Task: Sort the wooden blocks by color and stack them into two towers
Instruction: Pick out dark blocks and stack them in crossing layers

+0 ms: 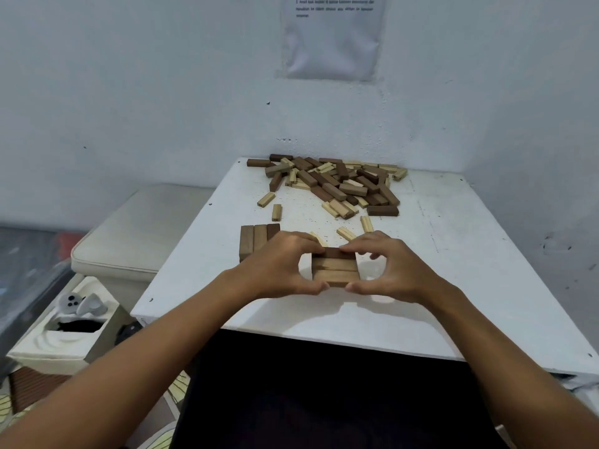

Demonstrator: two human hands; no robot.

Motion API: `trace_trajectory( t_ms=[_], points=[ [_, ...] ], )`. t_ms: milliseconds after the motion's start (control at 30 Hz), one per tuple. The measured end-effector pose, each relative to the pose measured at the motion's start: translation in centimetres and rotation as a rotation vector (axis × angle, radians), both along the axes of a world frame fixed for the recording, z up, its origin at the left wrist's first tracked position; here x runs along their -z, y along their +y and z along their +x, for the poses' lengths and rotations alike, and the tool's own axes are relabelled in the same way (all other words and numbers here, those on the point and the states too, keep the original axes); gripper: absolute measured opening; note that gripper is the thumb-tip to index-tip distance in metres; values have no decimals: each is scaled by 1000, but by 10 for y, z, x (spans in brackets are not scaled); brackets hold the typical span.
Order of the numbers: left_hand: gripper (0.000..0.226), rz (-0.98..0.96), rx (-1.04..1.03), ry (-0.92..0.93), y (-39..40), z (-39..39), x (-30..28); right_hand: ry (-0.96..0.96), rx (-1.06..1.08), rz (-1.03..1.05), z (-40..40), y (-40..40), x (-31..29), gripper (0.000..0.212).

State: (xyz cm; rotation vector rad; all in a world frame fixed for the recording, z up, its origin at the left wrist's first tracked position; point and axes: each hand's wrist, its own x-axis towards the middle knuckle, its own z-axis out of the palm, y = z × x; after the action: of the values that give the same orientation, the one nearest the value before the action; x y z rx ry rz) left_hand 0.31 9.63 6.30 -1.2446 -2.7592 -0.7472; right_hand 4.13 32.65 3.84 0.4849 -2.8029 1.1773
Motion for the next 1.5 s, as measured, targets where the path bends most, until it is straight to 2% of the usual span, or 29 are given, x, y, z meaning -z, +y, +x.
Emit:
trace_trajectory(
  t_ms=[200, 400, 567, 967, 1500],
  points=[
    [63, 14, -22, 94, -29, -20, -32, 67, -48, -18, -32, -24, -30, 60],
    [78, 90, -138, -11, -67, -40, -40, 95, -119, -3, -71, -61, -41, 58],
    [61, 115, -239, -75, -89, -55, -28, 50, -141, 1, -89, -83, -34, 61],
    [69, 146, -244, -108, -99, -62, -5, -27, -135, -3, -93, -95, -18, 65],
    [56, 166, -235, -123, -103, -66, 3, -10, -137, 7, -92, -98, -13, 68]
  ],
)
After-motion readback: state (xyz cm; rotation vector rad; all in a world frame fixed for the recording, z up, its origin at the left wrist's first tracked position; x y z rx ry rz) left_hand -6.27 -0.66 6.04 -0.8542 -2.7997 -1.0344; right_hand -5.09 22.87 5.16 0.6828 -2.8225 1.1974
